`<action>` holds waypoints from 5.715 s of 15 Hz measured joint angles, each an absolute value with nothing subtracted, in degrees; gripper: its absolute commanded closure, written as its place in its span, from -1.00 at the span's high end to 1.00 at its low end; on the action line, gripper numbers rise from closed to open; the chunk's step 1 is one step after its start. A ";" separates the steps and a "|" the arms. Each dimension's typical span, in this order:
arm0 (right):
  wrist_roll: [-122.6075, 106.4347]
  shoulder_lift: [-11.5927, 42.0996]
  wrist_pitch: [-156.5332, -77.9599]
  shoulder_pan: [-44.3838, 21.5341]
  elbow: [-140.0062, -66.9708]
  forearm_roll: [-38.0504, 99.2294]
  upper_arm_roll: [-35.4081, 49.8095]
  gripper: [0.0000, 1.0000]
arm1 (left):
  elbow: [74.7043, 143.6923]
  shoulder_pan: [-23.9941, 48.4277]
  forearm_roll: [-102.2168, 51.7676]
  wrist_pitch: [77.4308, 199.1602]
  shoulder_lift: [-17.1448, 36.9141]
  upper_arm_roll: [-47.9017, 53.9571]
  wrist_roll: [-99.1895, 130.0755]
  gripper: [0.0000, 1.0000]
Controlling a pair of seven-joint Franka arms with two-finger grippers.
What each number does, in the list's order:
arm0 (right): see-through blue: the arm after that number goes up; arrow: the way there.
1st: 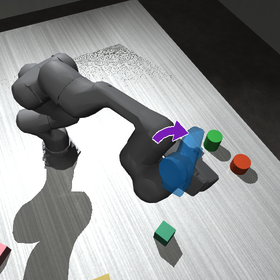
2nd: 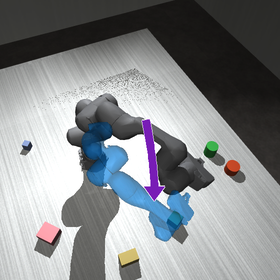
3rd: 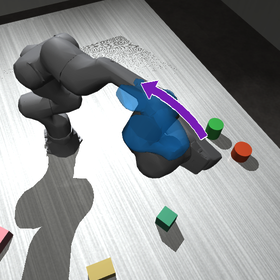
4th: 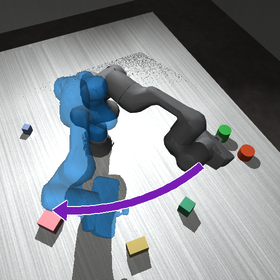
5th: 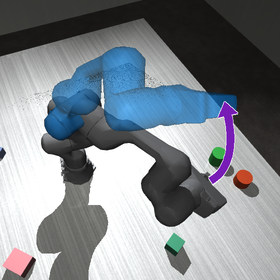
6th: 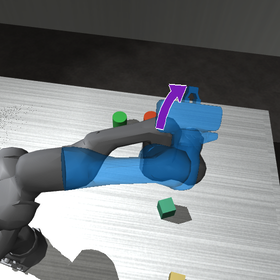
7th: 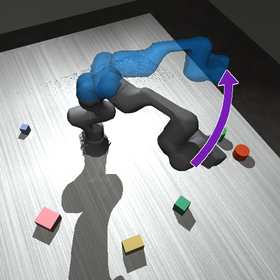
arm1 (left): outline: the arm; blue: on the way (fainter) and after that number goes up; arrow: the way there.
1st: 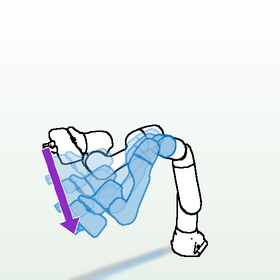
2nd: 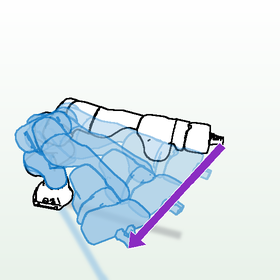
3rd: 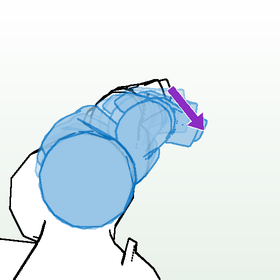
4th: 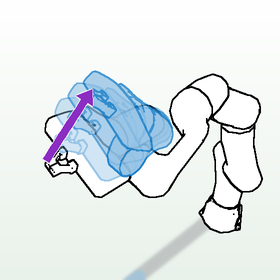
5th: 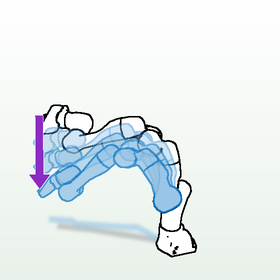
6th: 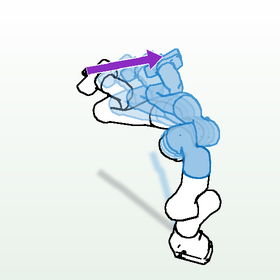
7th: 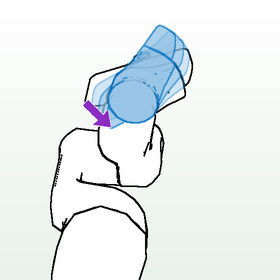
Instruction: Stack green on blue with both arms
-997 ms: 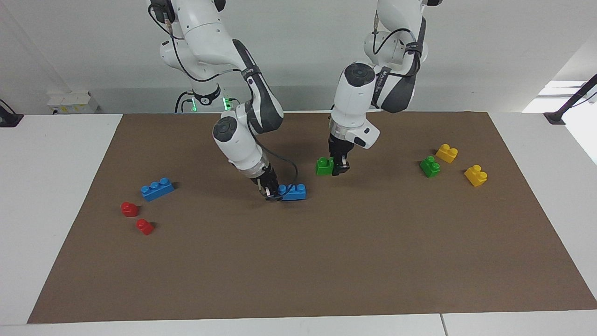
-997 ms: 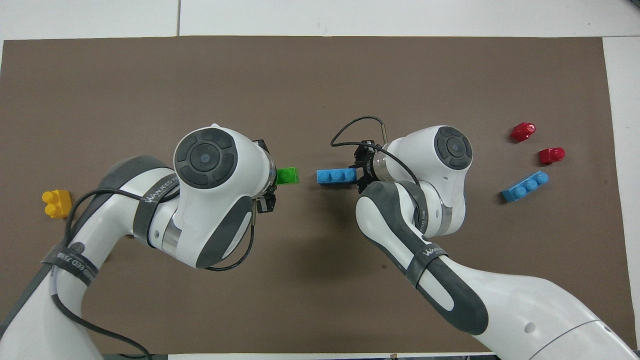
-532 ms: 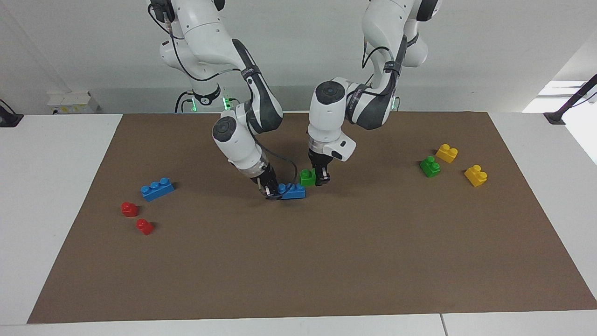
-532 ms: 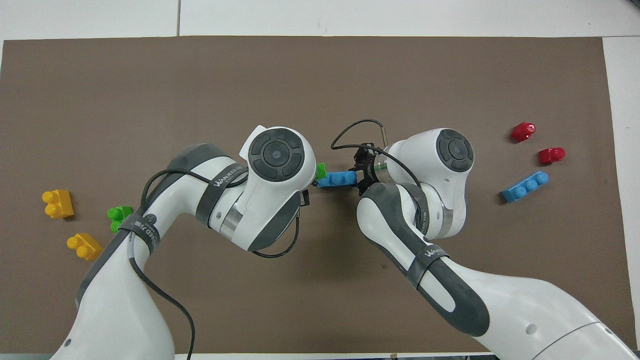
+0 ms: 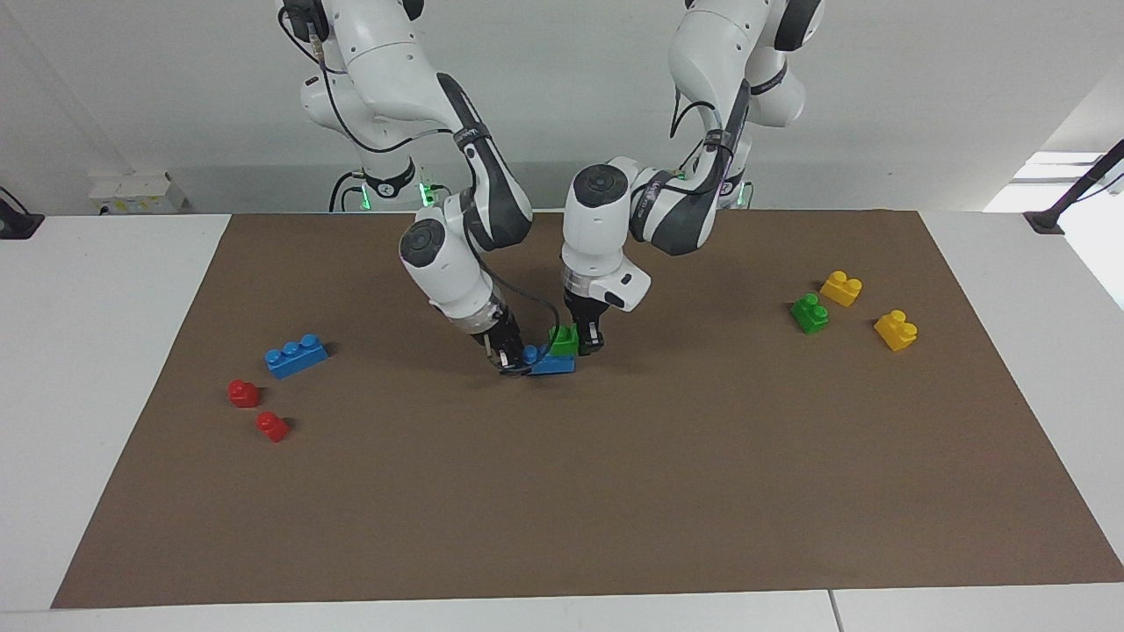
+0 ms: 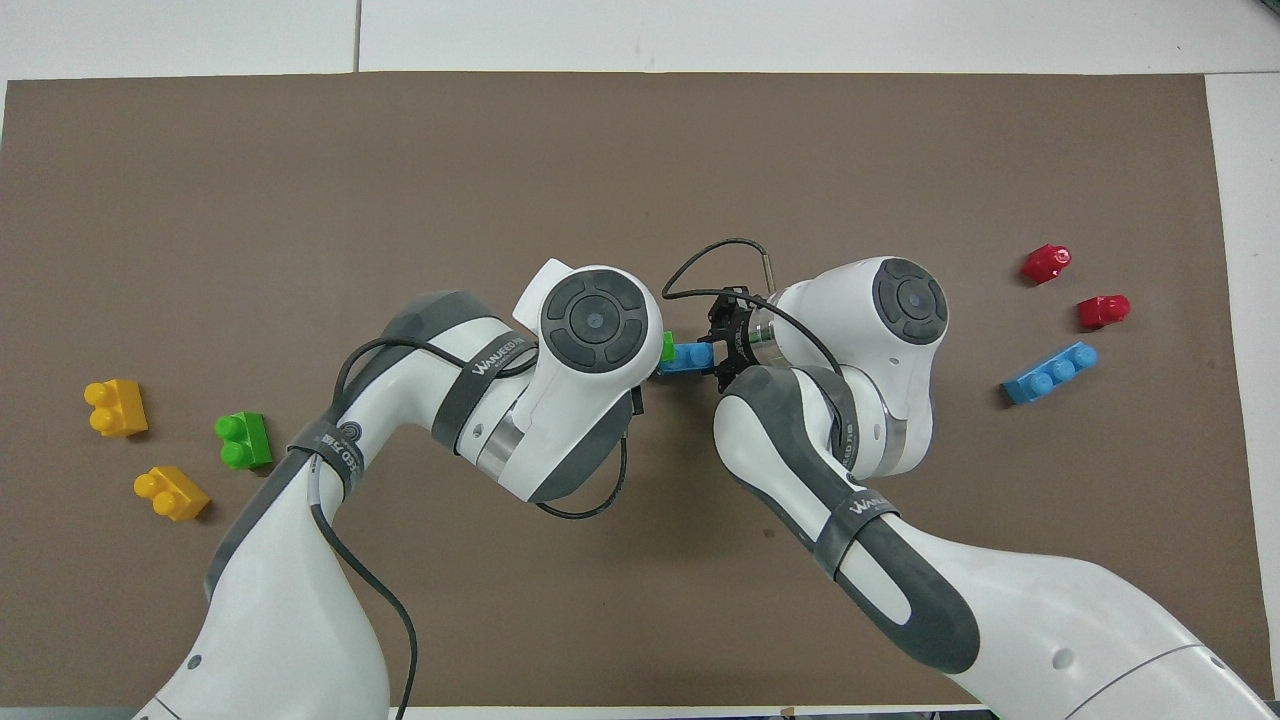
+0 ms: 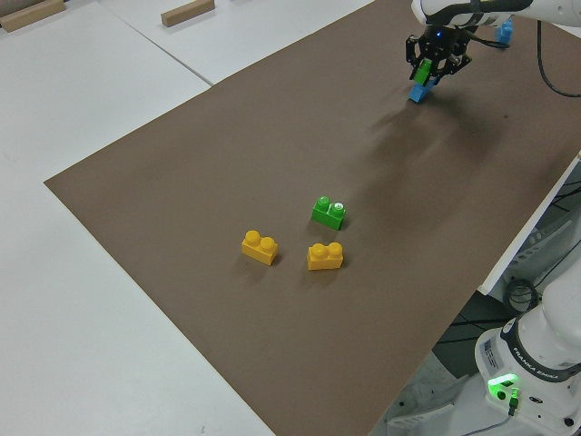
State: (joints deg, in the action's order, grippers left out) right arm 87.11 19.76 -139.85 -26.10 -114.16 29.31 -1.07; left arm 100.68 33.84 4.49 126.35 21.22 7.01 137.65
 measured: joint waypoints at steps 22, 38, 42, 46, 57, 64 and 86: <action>83.37 19.82 -140.67 -25.90 -115.78 32.63 -1.32 -1.00 | 100.84 36.11 7.77 128.41 23.15 6.99 139.05 -1.00; 83.35 19.82 -140.67 -25.90 -115.81 32.63 -1.33 -1.00 | 101.83 36.55 8.08 129.56 24.16 6.64 138.24 1.00; 83.35 19.82 -140.71 -25.90 -115.81 32.63 -1.33 -1.00 | 101.82 36.03 8.28 129.27 23.97 5.50 129.68 1.00; 83.35 19.82 -140.71 -25.90 -115.81 32.64 -1.33 -1.00 | 101.82 32.64 8.29 128.55 22.31 5.18 115.92 1.00; 83.46 19.81 -140.75 -25.88 -115.55 32.69 -1.33 0.69 | 101.82 22.06 8.29 118.54 14.70 5.21 82.82 1.00; 83.46 19.60 -140.32 -24.46 -115.42 32.70 -1.44 0.72 | 101.75 13.55 5.73 111.33 9.34 5.23 60.38 1.00; 41.22 7.80 -122.56 -8.23 -106.67 11.44 -2.07 0.82 | 101.45 -5.27 1.33 98.88 -0.92 5.01 -2.74 1.00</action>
